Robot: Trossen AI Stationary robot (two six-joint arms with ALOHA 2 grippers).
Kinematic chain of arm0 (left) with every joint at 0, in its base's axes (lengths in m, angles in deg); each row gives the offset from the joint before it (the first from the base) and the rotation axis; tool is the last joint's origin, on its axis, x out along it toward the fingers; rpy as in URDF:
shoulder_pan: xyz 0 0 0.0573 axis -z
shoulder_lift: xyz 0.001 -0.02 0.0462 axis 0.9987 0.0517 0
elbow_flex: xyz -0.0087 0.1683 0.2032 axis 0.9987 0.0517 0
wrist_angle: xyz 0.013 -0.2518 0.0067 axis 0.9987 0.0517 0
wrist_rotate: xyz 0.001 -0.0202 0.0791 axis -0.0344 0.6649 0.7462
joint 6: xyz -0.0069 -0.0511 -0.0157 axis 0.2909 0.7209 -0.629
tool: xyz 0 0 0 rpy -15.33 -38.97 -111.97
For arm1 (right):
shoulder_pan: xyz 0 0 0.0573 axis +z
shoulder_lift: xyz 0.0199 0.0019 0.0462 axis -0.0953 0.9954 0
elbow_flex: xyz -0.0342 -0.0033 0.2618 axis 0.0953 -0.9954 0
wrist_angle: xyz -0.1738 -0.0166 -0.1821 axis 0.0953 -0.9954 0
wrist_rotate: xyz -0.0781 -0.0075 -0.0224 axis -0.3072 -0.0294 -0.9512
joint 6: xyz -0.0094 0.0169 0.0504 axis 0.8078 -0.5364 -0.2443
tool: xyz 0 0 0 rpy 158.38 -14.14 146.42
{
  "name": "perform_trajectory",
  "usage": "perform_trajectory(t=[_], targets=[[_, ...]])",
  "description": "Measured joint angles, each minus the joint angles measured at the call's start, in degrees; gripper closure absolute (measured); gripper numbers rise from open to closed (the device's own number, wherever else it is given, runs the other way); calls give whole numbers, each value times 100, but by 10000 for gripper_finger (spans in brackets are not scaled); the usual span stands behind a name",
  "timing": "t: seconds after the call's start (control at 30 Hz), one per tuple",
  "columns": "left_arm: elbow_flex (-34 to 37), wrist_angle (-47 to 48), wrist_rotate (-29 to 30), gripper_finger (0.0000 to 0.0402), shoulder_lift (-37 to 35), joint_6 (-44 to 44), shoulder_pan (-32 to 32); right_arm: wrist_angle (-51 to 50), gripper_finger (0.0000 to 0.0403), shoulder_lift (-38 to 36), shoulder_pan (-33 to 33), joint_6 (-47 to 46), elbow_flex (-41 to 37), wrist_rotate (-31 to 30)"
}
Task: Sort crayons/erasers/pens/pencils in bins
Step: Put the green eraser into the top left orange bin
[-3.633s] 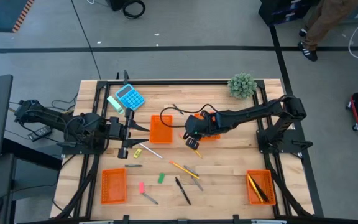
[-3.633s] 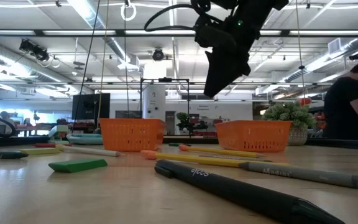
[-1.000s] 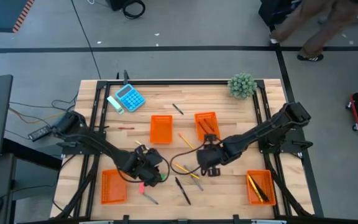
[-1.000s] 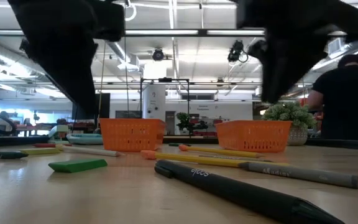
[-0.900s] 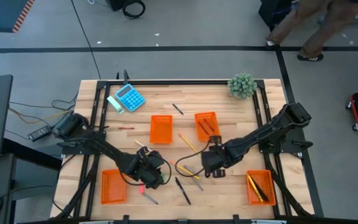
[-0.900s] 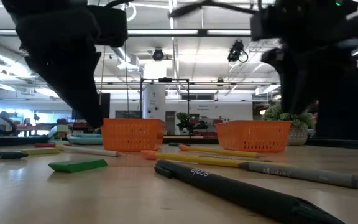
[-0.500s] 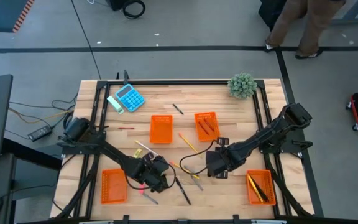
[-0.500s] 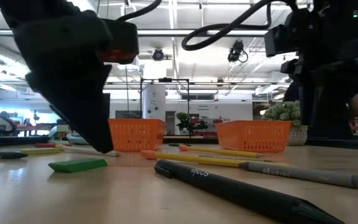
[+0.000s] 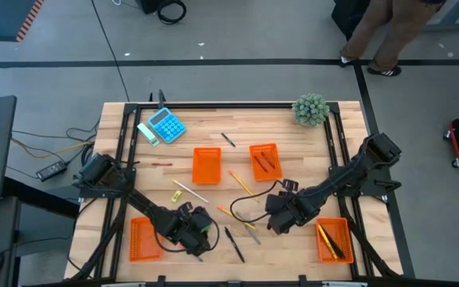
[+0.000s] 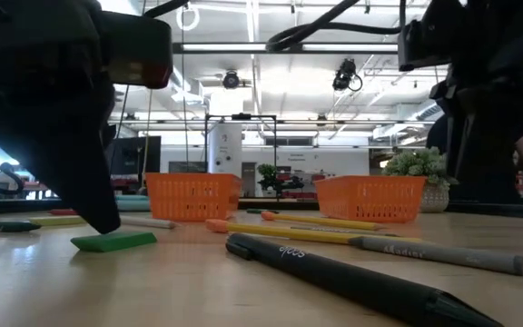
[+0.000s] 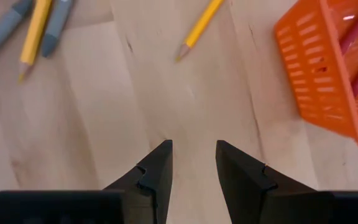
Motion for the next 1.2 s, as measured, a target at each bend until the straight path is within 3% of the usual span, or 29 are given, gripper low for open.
perform_trajectory(t=[0.53,0.97,1.2], targets=[[0,-77,2,199,0,-281,-35,3,274,0,384,-981,0,-381],[0,-174,0,193,0,626,-77,2,273,0,392,-1001,0,-610],[0,-193,-1,203,0,631,-98,2,274,0,392,-965,0,-720]])
